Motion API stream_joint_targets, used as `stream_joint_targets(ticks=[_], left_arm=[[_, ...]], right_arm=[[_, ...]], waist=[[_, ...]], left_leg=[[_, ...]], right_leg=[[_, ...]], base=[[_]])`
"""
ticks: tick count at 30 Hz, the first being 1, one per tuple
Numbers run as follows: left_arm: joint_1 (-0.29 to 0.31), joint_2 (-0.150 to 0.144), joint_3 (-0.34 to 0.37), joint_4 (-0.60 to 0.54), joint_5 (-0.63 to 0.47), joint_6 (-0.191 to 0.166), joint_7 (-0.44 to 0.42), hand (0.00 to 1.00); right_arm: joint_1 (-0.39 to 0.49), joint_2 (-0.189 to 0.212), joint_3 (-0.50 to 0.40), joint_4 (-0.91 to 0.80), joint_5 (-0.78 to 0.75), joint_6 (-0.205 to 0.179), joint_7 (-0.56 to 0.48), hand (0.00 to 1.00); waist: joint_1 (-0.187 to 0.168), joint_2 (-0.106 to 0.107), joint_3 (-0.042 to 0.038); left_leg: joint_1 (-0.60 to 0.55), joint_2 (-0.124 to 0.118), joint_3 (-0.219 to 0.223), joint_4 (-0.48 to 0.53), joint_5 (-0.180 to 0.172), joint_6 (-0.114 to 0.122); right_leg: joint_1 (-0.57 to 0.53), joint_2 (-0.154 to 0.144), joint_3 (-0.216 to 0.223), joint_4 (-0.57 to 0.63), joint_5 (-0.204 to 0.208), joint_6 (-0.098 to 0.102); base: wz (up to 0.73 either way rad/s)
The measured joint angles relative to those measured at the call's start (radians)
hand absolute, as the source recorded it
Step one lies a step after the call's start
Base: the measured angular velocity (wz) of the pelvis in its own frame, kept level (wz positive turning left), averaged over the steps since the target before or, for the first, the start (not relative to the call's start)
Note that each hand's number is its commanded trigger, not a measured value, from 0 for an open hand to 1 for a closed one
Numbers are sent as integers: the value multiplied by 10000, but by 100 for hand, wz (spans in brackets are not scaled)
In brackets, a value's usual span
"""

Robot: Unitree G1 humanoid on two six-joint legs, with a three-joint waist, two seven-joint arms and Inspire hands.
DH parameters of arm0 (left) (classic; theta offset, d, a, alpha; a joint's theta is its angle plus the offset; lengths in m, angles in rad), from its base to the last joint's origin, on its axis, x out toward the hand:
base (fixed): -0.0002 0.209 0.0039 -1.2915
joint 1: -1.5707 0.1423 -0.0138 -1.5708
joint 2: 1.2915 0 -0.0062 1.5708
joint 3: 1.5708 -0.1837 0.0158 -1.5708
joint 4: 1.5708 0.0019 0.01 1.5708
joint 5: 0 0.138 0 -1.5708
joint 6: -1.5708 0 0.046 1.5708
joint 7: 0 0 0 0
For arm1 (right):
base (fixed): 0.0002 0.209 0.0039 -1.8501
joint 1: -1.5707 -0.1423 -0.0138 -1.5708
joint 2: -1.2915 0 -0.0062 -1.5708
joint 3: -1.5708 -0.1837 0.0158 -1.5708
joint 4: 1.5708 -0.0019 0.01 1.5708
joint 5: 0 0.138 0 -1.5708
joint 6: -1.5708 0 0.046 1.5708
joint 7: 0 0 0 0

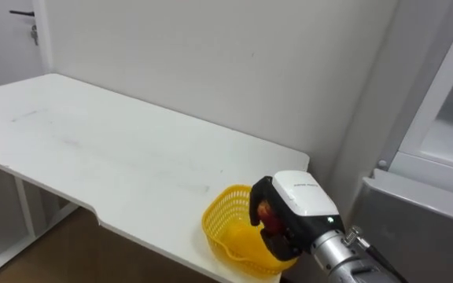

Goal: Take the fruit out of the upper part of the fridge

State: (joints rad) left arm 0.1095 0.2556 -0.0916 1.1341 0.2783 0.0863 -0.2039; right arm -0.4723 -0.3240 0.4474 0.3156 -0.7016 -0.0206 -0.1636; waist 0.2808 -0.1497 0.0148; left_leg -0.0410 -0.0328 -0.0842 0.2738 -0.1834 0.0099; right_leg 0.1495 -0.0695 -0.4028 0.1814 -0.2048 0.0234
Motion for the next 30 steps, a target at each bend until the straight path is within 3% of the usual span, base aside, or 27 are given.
stream_joint_targets(ticks=[16, 30], left_arm=[[5, 2, 0, 0, 0, 2, 16, 0], [5, 2, 10, 3, 5, 5, 48, 0]], right_arm=[[-2, -2, -2, 239, 257, 15, 136, 0], [-96, -2, -4, 344, 262, 22, 136, 0]], waist=[[3, 38, -24], [4, -7, 14]], left_leg=[[3, 2, -47, -51, 3, -4], [-21, -1, -56, -48, 2, -4]], right_leg=[[26, -1, -118, 0, 0, 0], [11, 0, -123, 1, 0, 0]], base=[[0], [0]])
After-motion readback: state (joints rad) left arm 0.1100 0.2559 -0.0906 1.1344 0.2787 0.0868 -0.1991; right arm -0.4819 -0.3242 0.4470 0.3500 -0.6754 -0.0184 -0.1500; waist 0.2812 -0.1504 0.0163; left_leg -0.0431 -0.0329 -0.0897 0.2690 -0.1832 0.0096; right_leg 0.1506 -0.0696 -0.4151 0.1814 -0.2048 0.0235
